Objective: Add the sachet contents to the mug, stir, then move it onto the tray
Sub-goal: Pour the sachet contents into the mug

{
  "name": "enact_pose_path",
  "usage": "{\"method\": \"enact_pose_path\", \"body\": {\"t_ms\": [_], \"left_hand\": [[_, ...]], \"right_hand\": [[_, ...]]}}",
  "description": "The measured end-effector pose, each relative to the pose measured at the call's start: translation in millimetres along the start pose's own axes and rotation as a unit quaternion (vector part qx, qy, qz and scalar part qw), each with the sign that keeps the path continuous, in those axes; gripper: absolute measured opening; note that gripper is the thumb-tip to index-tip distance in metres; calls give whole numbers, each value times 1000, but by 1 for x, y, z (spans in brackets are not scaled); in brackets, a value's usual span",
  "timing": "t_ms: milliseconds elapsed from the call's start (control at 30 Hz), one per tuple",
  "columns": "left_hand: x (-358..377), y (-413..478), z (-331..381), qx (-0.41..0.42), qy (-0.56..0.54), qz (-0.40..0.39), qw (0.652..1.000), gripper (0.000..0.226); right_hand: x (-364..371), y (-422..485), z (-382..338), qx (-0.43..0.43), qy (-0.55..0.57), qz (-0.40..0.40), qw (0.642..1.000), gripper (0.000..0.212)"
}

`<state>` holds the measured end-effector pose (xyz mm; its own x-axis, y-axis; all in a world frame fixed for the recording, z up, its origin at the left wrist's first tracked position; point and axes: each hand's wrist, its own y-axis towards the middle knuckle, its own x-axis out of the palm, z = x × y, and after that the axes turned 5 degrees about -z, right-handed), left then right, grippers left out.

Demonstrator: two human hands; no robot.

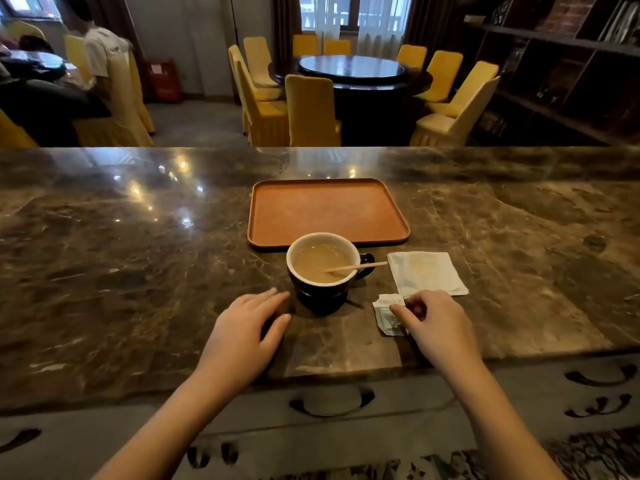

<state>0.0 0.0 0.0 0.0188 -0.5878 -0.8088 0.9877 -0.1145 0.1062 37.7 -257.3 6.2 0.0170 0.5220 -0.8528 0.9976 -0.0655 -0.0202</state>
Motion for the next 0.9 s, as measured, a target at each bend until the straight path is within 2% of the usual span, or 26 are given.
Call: {"method": "enact_pose_path", "body": {"t_ms": [100, 167, 267, 500, 700, 800, 900], "left_hand": [[12, 14, -8, -42, 140, -35, 989, 60], [19, 18, -8, -52, 174, -63, 981, 64], [27, 17, -13, -48, 209, -62, 975, 66], [32, 17, -18, -40, 227, -50, 972, 68], [32, 17, -17, -44, 231, -50, 971, 73], [31, 16, -16, -44, 228, -47, 972, 75], [31, 16, -16, -43, 228, -45, 972, 75]], "right_hand": [[4, -1, -6, 13, -44, 10, 999, 38], [5, -2, -10, 19, -37, 12, 999, 37], [8, -4, -10, 31, -19, 23, 999, 35], [7, 0, -13, 63, 32, -20, 997, 38], [11, -1, -9, 47, 90, -10, 995, 16], [10, -6, -5, 15, 160, 12, 987, 26], [-1, -11, -5, -18, 250, 14, 968, 9]]}}
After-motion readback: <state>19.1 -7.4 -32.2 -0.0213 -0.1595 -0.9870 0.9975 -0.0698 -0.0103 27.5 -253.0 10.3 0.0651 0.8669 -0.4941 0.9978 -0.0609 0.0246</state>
